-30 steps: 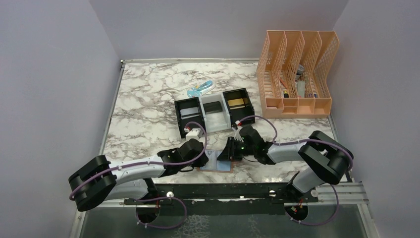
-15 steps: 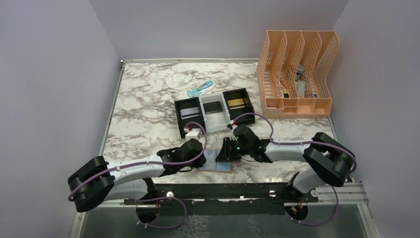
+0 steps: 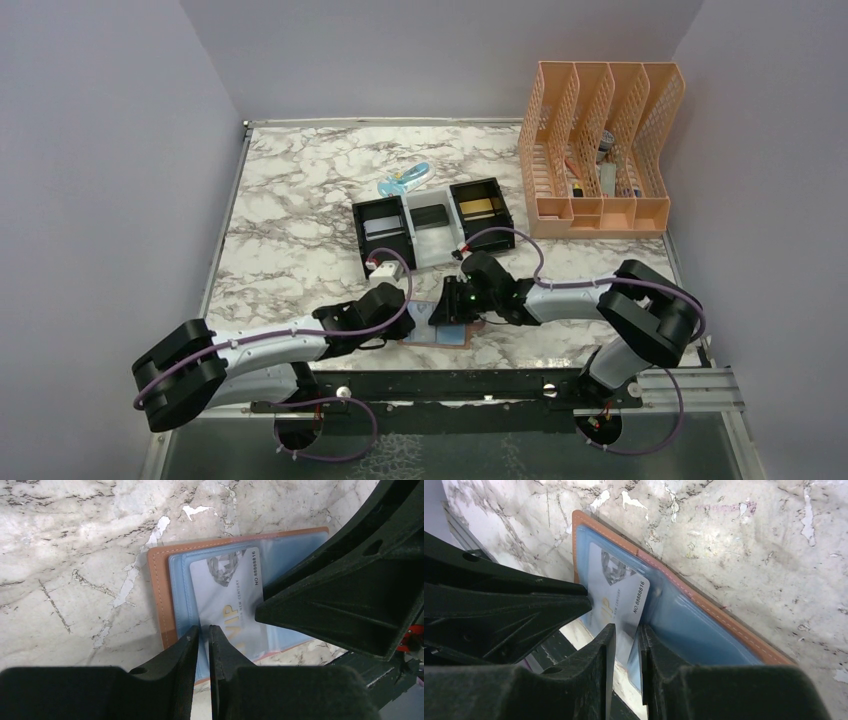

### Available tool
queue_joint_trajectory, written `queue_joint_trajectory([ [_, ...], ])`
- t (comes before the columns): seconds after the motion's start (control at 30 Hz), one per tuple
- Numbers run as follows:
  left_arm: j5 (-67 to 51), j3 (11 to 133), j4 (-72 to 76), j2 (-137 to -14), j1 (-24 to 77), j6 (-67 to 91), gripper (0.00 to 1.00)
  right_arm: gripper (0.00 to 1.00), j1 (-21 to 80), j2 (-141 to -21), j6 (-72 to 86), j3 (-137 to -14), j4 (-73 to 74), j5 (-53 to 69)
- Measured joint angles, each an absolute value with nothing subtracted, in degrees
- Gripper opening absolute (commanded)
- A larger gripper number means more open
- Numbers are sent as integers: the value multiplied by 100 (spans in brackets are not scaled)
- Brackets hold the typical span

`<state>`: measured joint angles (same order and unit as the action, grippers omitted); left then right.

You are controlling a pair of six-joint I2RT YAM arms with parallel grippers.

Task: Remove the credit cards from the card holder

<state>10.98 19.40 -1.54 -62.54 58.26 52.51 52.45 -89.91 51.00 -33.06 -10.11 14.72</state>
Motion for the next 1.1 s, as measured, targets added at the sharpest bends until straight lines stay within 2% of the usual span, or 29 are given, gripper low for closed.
queue_joint_trajectory([
  [0.1,1098,1918,-154,-6224,5826,5269,18,19,5242,-9052,5251,-3280,-1192,1516],
  [0.33,1098,1844,-150,-6123,5826,5315,17,1,5229,-9113,5437,-3122,-1516,1575],
  [1.03,1188,1754,-78,-6055,5826,5474,16,1,4888,-8536,5216,-2733,-1372,1800],
  [1.1,1188,1754,-80,-6053,5826,5478,19,1,4779,-8462,5179,-2648,-1352,1887],
])
